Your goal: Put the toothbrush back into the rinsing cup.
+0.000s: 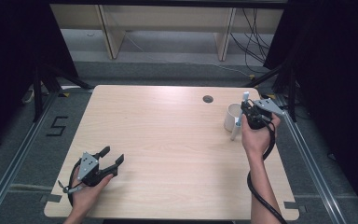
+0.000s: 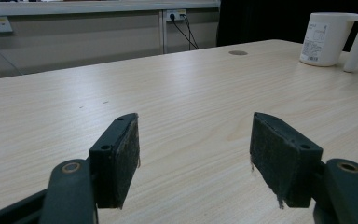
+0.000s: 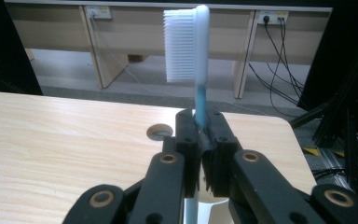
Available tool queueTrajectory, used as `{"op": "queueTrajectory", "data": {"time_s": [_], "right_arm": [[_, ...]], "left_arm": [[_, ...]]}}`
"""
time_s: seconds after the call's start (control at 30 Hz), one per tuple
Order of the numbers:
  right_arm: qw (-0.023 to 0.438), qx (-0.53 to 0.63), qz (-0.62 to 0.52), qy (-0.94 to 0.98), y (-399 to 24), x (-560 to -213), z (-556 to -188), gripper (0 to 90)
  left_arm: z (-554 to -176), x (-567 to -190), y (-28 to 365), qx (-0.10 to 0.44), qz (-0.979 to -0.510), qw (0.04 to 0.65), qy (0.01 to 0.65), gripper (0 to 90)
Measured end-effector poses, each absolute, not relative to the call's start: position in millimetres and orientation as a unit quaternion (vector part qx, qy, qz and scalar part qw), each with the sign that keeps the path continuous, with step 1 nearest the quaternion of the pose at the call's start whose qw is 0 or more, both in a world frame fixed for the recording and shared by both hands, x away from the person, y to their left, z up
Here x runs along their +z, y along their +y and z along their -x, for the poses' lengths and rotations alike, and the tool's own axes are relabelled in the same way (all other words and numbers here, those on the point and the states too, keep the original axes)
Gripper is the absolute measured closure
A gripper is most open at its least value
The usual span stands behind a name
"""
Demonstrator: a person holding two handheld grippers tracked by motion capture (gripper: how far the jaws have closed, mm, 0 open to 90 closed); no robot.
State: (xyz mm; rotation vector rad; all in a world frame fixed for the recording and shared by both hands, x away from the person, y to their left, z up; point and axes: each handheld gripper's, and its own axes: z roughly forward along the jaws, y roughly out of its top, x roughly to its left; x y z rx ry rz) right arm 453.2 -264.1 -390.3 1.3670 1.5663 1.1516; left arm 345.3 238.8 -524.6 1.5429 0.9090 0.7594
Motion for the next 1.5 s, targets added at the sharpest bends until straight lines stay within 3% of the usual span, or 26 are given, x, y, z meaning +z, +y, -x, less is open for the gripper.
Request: {"op": "queueTrajectory", "data": {"time_s": [0.93,1.23,1.4,1.5], "right_arm": [[0.392,0.436,-0.523,0.618,-262.2,-410.4,-454.5,85.2],[0.379,0.432,-0.533,0.621,-261.5,-420.3,-455.6,84.3],[0.372,0.426,-0.541,0.623,-259.9,-426.5,-456.5,80.0],[0.367,0.428,-0.536,0.628,-260.3,-429.7,-458.0,70.5]], "left_arm": [[-344.7,-524.3,239.0,0.323,-0.657,0.561,0.387,32.5],[-345.0,-524.5,238.9,0.323,-0.656,0.562,0.385,32.5],[-343.6,-523.7,239.3,0.322,-0.66,0.556,0.39,32.5],[-345.1,-524.6,238.6,0.323,-0.657,0.563,0.384,32.5]]}}
